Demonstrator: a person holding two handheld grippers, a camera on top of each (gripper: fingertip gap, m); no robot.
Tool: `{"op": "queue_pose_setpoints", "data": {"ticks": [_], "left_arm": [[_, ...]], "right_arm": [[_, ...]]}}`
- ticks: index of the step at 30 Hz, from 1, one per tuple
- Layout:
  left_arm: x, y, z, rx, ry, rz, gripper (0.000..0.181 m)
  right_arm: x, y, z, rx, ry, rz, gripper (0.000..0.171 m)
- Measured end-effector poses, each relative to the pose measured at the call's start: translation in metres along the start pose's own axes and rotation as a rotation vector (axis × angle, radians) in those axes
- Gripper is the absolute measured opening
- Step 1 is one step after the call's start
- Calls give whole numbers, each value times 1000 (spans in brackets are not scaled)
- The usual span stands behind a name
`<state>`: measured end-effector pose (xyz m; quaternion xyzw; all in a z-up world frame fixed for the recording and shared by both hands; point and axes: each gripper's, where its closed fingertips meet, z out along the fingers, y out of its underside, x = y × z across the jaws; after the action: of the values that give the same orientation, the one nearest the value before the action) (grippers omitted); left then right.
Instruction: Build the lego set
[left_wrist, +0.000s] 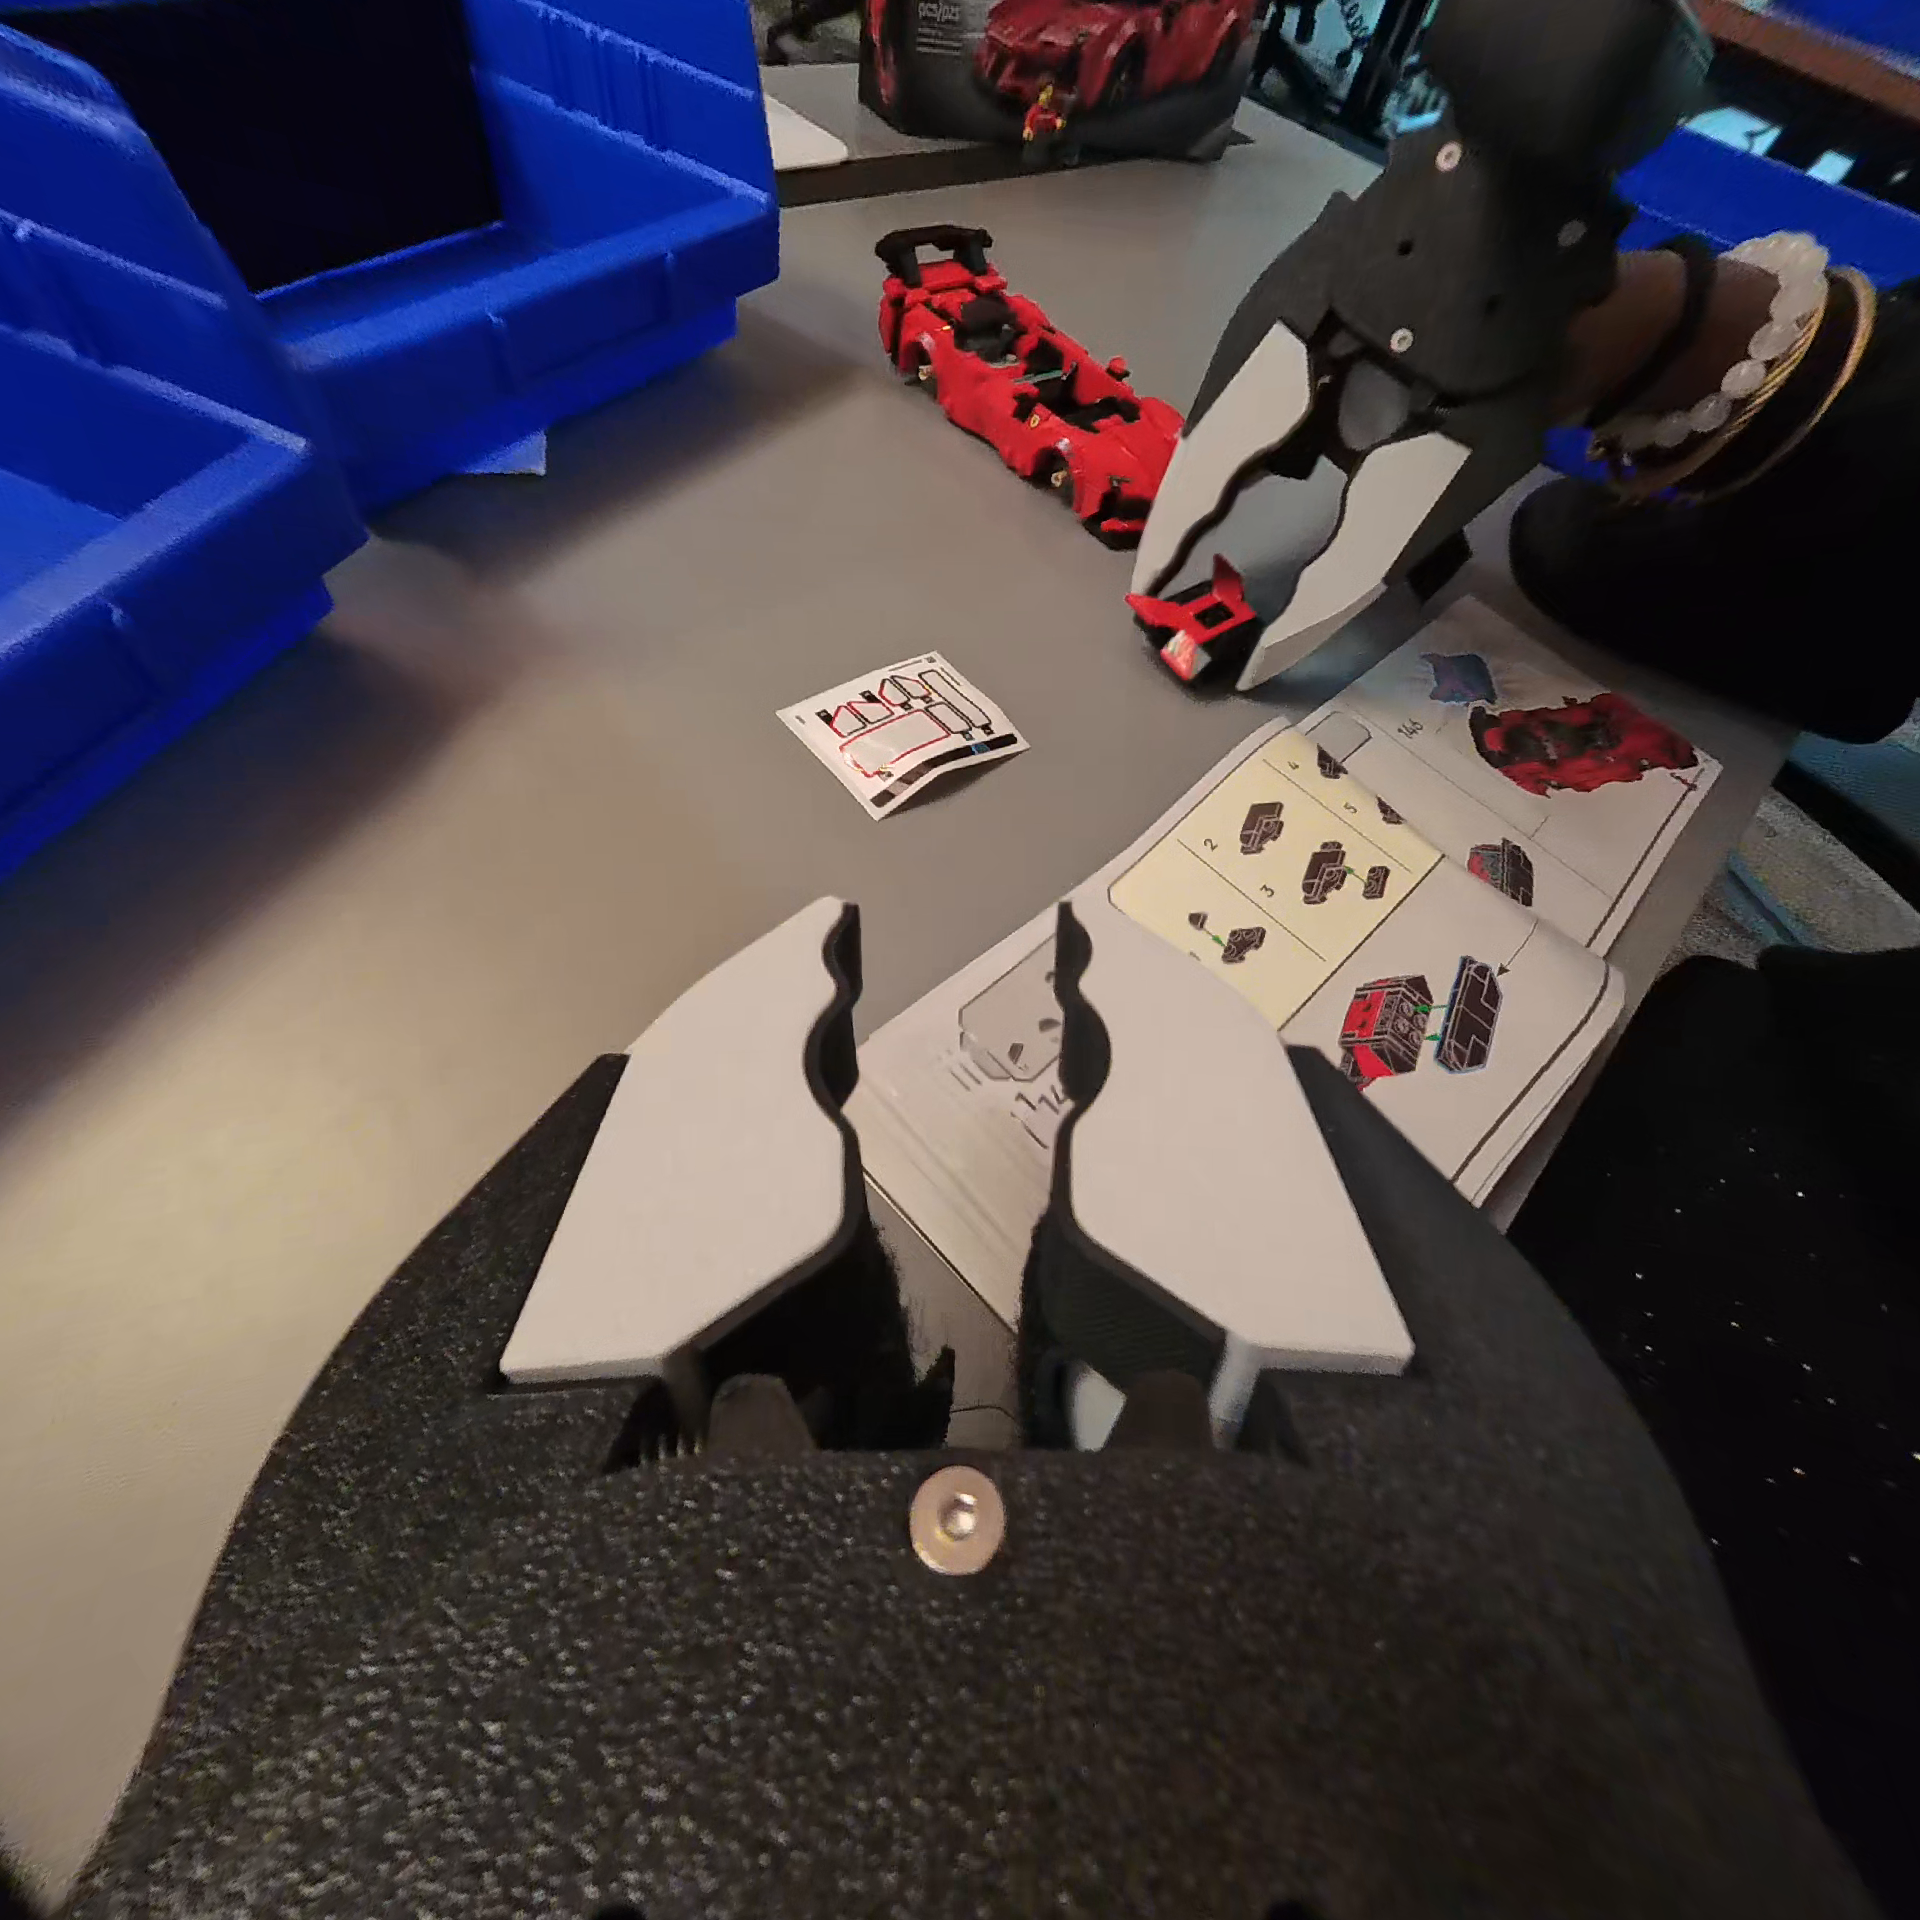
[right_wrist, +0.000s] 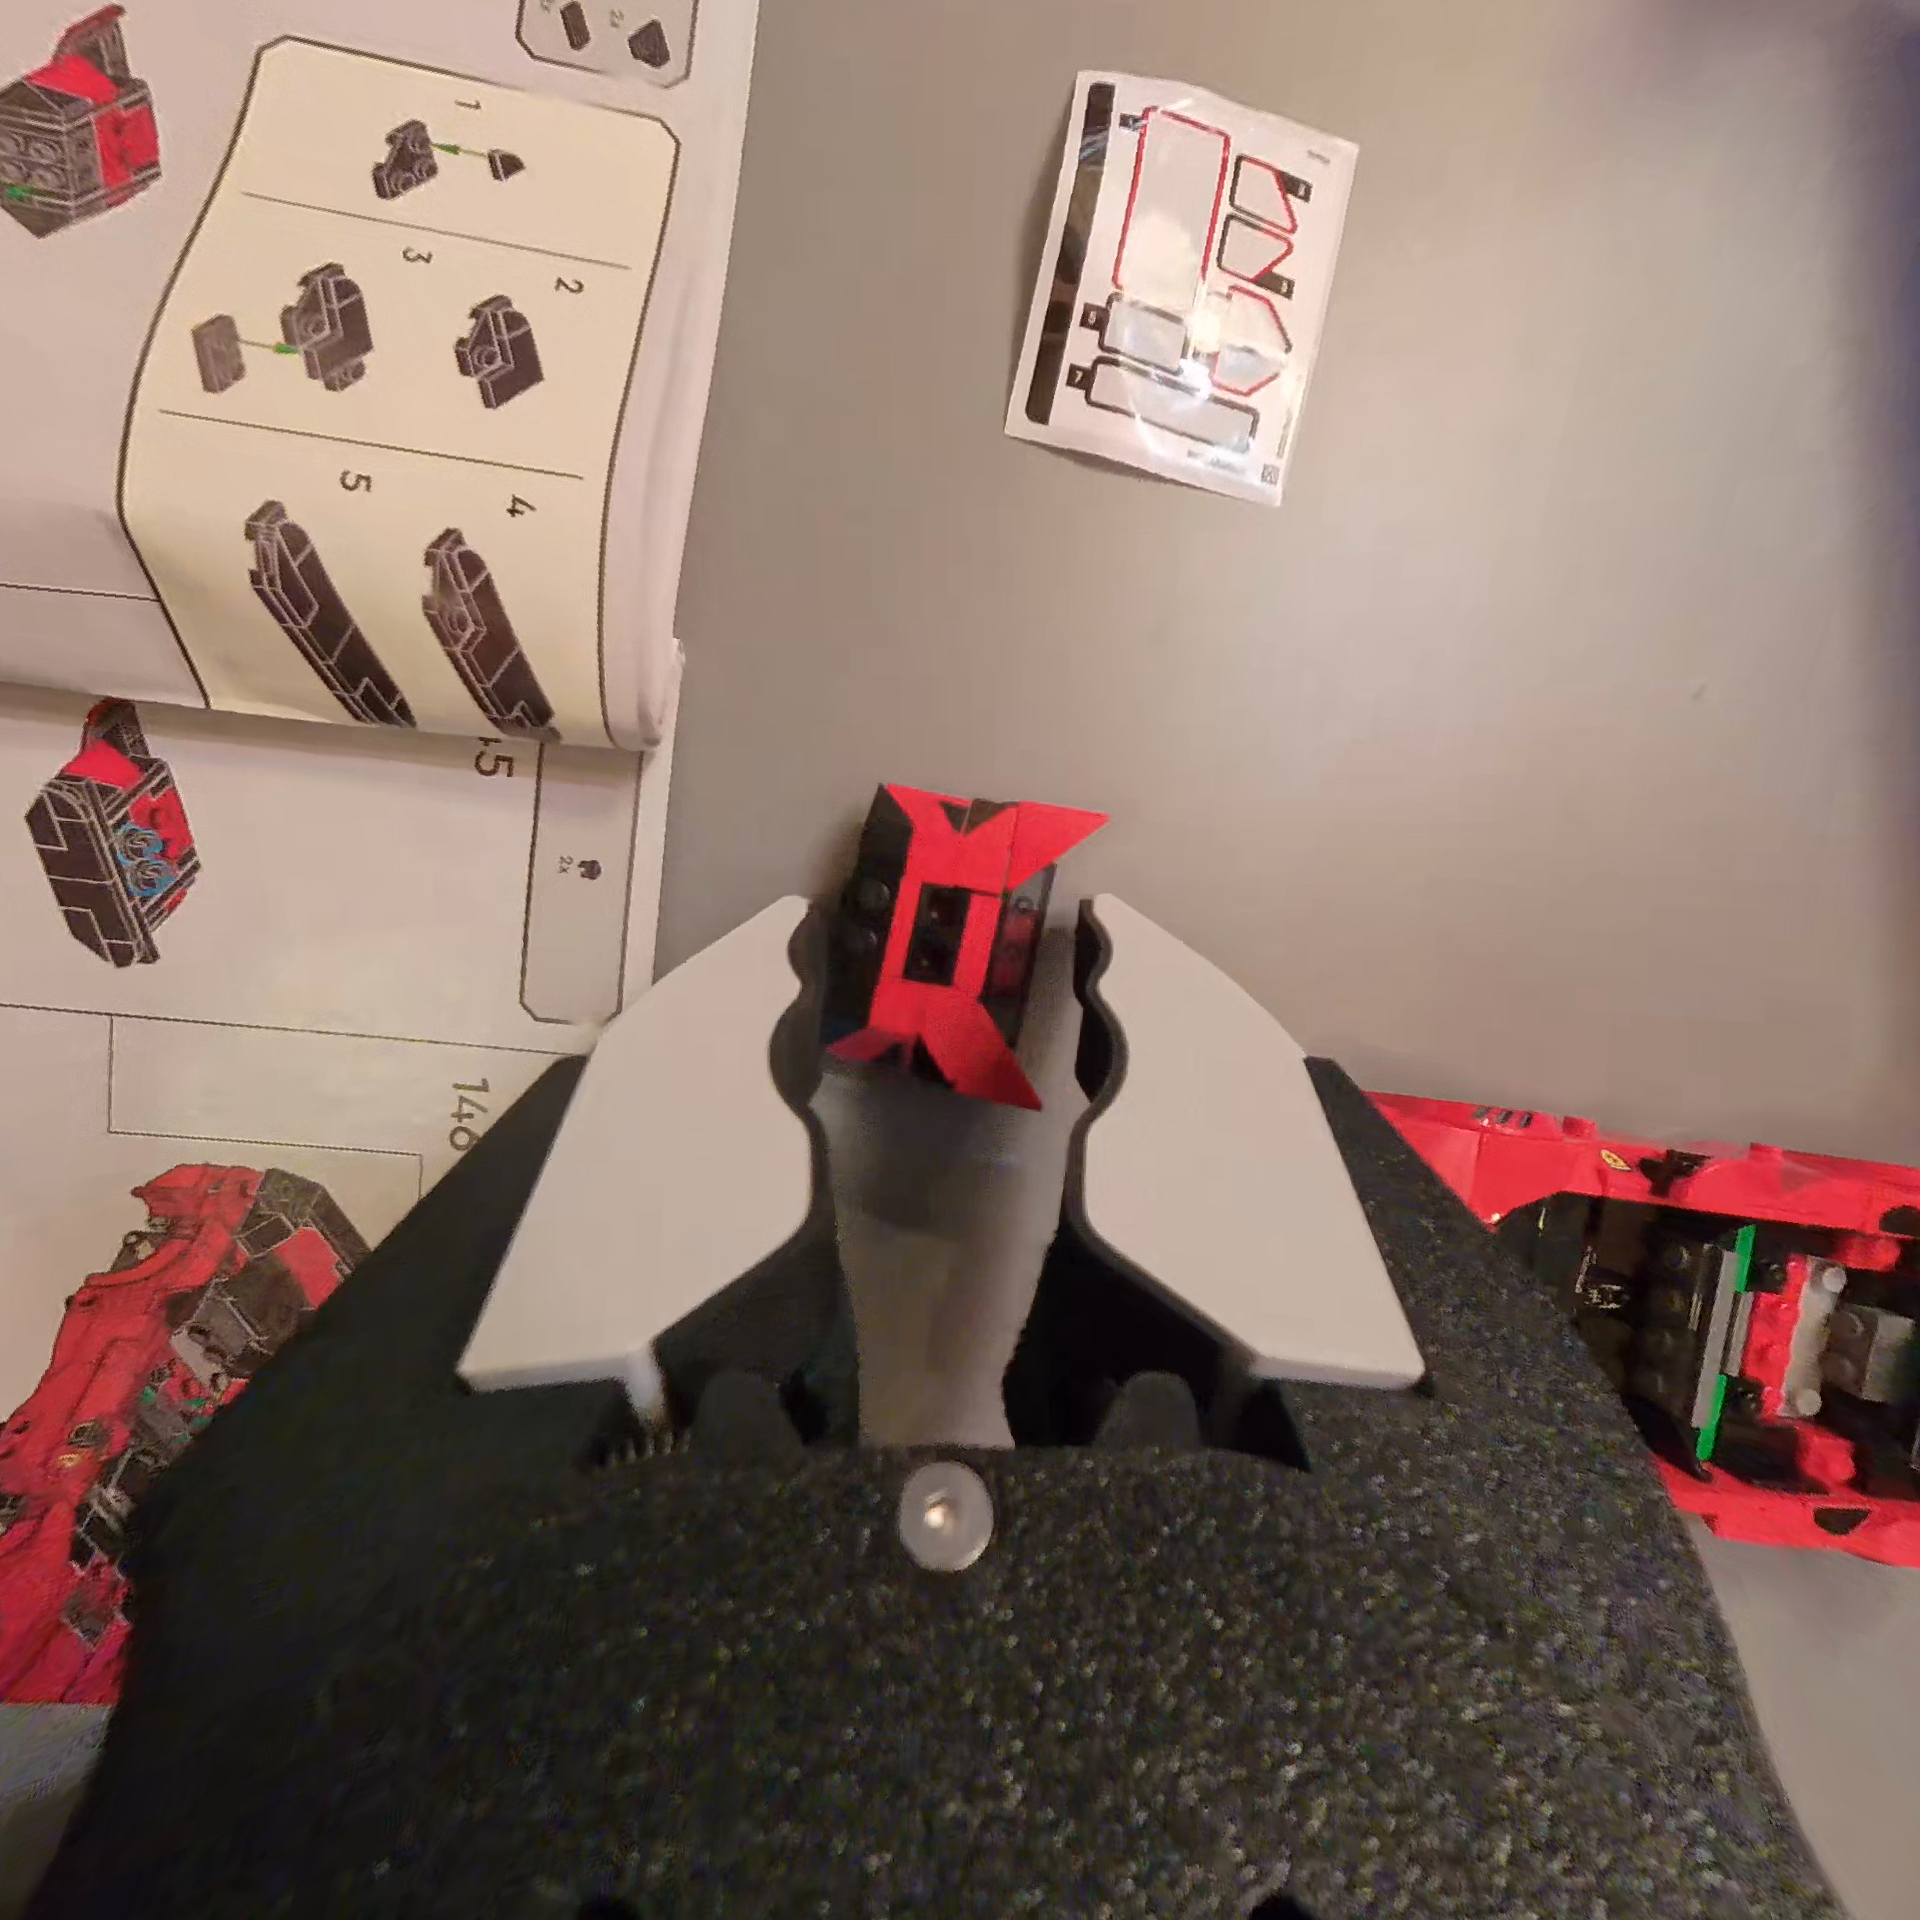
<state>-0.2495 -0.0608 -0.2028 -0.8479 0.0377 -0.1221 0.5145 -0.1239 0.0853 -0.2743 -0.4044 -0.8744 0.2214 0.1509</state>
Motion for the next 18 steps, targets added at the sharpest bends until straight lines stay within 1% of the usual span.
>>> {"op": "queue_pose_setpoints", "data": {"ticks": [3, 6, 9, 11, 13, 15, 17, 18], "left_arm": [[-3, 6, 1, 15, 9, -25, 36], [-3, 4, 2, 53, 33, -41, 39], [6, -12, 3, 136, 87, -26, 53], [10, -27, 6, 184, 95, 3, 71], [13, -46, 11, 244, 92, 45, 88], [19, -70, 15, 329, 99, 73, 102], [27, -94, 21, 416, 104, 90, 114], [32, -104, 25, 445, 103, 95, 119]], "right_arm": [[1, -4, -5, 25, 21, 23, 51], [2, -18, -24, 134, 81, 89, 51], [-3, -41, -67, 393, 190, 187, 51], [-9, -48, -112, 602, 308, 255, 56], [-23, -42, -164, 796, 443, 321, 69], [-41, -20, -214, 913, 581, 399, 92], [-61, 14, -259, 942, 717, 493, 113], [-73, 35, -277, 908, 783, 537, 117]]}}
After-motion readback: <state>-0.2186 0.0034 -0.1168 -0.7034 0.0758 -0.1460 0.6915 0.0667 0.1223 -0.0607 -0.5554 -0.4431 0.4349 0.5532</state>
